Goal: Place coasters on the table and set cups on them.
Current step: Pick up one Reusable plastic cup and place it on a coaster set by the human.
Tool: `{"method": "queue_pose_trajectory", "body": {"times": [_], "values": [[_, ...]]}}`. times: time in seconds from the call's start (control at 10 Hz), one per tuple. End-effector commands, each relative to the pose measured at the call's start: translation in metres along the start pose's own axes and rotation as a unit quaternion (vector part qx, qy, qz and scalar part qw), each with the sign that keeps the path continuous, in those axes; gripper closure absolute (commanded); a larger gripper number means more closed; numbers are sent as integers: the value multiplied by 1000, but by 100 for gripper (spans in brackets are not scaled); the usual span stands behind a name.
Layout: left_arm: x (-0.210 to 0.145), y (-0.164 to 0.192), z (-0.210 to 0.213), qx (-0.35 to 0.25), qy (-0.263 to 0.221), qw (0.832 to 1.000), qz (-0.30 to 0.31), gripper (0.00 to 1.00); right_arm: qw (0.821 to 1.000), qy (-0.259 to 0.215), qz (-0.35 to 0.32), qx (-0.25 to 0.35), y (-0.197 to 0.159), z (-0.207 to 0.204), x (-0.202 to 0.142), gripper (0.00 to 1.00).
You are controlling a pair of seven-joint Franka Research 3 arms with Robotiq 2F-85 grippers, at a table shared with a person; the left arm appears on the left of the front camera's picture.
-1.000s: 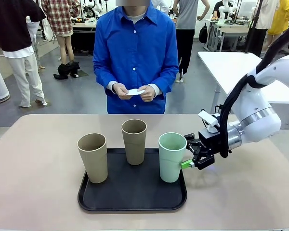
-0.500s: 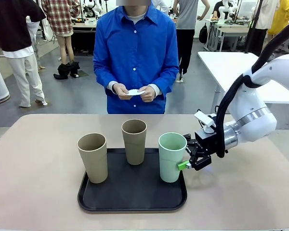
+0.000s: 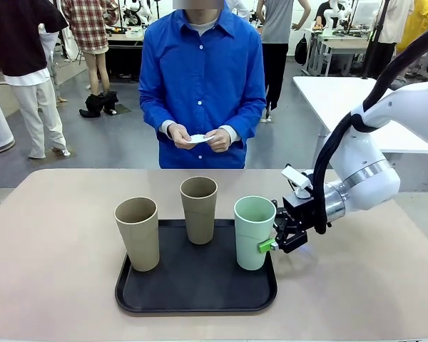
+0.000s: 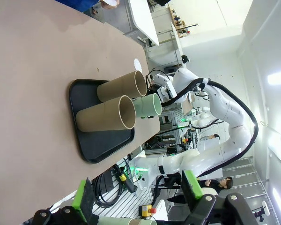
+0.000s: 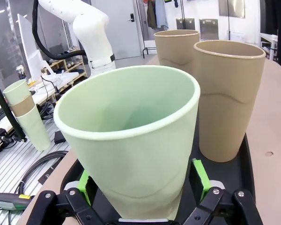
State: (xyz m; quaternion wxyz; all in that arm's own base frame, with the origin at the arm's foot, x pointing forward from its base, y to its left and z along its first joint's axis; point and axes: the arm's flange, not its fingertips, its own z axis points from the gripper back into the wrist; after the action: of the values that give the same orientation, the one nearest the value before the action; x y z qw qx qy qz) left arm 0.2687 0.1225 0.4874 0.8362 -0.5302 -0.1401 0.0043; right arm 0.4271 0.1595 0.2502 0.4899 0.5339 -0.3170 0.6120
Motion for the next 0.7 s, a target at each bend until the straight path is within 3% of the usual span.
{"method": "queue_pose_trajectory", "body": {"times": [0.0,0.1,0.2,0.4,0.6], "values": [[1,-1,1,-9,-4,1000,-4,0,1000,-15,4,2,-8,-3,2,46],[1,-1,1,-9,-4,1000,-4,0,1000,-16,3,3,-8,-2,1,59],[1,-1,1,-9,-4,1000,-4,0,1000,-17,4,3,-7,-2,0,100],[1,-1,1,-9,-4,1000,-4,0,1000,-14,5,-2,-8,3,2,100],[1,-1,1,-9,-4,1000,-4,0,1000,-15,-1,-21,1,10,30,100]]}}
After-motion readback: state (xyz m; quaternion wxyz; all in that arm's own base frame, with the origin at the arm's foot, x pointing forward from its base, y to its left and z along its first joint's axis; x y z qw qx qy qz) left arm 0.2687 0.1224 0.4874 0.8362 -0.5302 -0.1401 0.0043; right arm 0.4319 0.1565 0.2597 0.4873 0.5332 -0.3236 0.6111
